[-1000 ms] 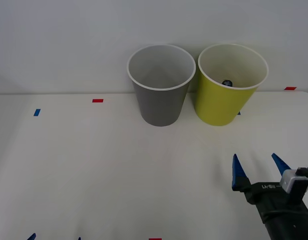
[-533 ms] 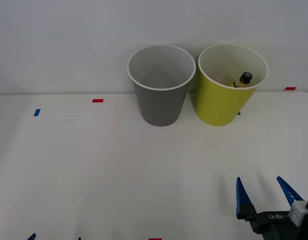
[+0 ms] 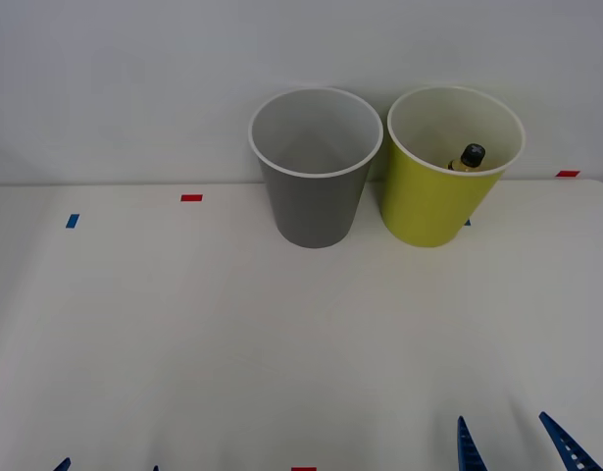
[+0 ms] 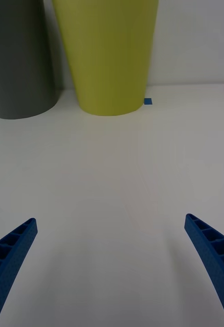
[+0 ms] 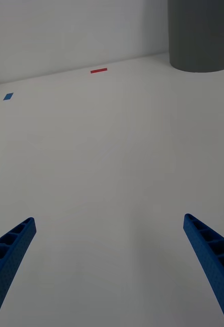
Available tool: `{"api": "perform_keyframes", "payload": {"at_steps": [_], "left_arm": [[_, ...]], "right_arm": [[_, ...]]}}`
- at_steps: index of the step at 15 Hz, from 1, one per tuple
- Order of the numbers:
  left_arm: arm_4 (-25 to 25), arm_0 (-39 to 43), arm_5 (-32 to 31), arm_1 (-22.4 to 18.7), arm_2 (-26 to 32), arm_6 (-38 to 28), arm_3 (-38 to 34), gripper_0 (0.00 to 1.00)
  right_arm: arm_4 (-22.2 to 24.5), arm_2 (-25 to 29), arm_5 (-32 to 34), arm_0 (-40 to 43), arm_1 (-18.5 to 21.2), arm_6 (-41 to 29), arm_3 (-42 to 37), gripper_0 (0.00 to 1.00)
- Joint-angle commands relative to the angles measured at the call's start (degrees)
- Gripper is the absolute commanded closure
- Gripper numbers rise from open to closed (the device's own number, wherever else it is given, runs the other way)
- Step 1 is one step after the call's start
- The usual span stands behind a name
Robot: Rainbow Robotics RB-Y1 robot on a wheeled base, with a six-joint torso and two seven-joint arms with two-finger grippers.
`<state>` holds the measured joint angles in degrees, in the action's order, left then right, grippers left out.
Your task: Put cans in the gray bin and PET bottles in the light green bin.
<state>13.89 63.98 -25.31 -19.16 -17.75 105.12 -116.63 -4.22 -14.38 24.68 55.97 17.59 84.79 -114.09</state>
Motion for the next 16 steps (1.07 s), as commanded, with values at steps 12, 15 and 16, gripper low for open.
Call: {"api": "perform_keyframes", "payload": {"at_steps": [12,15,16], "left_arm": [[0.0,0.0,0.0,0.0,0.0,0.0,0.0,0.0],[0.0,0.0,0.0,0.0,0.0,0.0,0.0,0.0],[0.0,0.0,0.0,0.0,0.0,0.0,0.0,0.0]], "right_arm": [[0.26,-0.74,4.06,2.92,2.19,-1.03,2.38,0.0],[0.26,-0.74,4.06,2.92,2.19,-1.03,2.38,0.0],[0.26,-0.74,4.06,2.92,2.19,-1.03,2.38,0.0]]}}
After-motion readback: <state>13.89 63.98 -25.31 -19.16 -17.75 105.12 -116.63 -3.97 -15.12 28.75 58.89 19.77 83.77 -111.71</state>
